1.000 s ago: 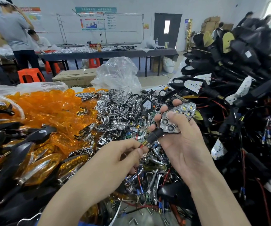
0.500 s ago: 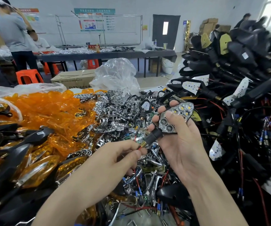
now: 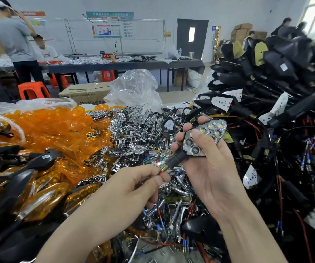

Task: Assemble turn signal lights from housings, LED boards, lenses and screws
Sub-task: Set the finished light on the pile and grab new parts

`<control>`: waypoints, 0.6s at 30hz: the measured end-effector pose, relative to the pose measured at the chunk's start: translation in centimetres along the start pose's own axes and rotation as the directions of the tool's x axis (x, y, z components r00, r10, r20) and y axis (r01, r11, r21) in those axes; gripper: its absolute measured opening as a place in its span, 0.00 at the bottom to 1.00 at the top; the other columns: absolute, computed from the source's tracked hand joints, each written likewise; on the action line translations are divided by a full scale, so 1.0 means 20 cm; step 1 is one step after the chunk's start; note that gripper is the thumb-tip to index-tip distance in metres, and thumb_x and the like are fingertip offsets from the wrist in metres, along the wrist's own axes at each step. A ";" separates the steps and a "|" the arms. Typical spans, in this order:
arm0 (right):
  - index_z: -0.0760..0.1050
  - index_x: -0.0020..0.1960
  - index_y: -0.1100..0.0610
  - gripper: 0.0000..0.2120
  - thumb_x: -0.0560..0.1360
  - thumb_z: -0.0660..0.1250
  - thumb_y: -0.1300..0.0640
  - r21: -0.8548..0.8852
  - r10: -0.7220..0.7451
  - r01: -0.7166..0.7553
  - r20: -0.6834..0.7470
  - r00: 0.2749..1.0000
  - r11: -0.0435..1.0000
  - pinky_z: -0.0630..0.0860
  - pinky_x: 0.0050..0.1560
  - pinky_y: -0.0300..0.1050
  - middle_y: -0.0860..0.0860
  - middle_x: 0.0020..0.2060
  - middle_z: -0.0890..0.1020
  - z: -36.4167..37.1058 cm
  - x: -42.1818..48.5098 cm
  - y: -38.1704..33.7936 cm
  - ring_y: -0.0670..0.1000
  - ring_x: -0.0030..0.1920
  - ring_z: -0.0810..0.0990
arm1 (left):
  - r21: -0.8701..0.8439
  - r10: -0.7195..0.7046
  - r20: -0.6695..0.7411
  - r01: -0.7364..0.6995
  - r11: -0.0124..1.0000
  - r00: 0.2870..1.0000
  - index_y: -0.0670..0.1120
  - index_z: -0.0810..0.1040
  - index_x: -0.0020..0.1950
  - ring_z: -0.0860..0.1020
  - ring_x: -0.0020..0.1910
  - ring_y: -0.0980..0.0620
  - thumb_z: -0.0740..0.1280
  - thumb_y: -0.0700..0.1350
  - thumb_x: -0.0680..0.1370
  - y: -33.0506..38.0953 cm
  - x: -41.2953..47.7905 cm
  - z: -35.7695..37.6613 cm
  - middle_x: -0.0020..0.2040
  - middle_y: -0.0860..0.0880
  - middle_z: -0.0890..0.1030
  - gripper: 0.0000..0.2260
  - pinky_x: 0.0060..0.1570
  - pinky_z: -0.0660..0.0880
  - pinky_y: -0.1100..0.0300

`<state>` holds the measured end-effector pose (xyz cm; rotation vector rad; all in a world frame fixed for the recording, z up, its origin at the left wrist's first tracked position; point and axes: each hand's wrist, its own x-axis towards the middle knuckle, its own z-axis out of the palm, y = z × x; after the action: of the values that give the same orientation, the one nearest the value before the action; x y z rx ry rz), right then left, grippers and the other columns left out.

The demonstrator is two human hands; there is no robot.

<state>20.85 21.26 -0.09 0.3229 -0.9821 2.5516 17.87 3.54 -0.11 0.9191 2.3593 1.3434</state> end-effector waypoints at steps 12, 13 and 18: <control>0.78 0.56 0.53 0.10 0.77 0.66 0.65 0.008 0.013 -0.014 0.014 1.000 1.000 0.82 0.48 0.50 0.54 0.47 0.83 0.02 -0.01 -0.02 0.53 0.45 0.84 | -0.006 0.008 -0.003 -0.008 1.000 1.000 0.62 0.80 0.47 0.81 0.38 0.59 0.61 0.52 0.82 0.02 -0.01 0.00 0.36 0.55 0.80 0.10 0.43 0.74 0.63; 0.78 0.56 0.54 0.10 0.78 0.67 0.65 0.002 0.012 -0.012 0.015 1.000 1.000 0.82 0.49 0.50 0.54 0.47 0.84 0.01 -0.01 -0.02 0.53 0.46 0.84 | -0.011 0.006 0.000 -0.006 1.000 1.000 0.62 0.80 0.48 0.81 0.38 0.59 0.61 0.52 0.82 0.02 -0.01 -0.01 0.36 0.55 0.81 0.10 0.44 0.75 0.62; 0.78 0.55 0.56 0.09 0.75 0.67 0.63 -0.035 0.056 -0.057 -0.029 0.998 0.998 0.84 0.52 0.51 0.56 0.46 0.86 0.02 -0.02 -0.01 0.61 0.53 0.87 | -0.111 0.005 -0.050 -0.011 0.994 0.999 0.67 0.78 0.56 0.83 0.45 0.58 0.62 0.58 0.79 0.04 -0.02 -0.02 0.47 0.59 0.84 0.09 0.46 0.77 0.64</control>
<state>21.32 21.09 0.14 0.2516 -1.0390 2.5785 18.30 3.36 0.71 0.8740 2.2919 1.5007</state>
